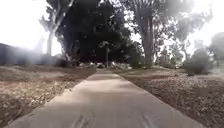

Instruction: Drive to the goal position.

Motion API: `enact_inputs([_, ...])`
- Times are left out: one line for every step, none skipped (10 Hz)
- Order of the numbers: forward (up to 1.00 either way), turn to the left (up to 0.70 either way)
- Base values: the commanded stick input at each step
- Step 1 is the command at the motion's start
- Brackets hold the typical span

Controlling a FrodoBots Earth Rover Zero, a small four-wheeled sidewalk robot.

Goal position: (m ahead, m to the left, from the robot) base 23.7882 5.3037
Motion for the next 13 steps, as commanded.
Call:
enact_inputs([0.70,0.00])
enact_inputs([0.70,0.00])
enact_inputs([0.70,0.00])
enact_inputs([0.70,0.00])
enact_inputs([0.70,0.00])
enact_inputs([0.70,0.00])
enact_inputs([0.70,0.00])
enact_inputs([0.70,0.00])
enact_inputs([0.70,0.00])
enact_inputs([0.70,0.00])
enact_inputs([0.70,0.00])
enact_inputs([0.70,0.00])
enact_inputs([0.70,0.00])
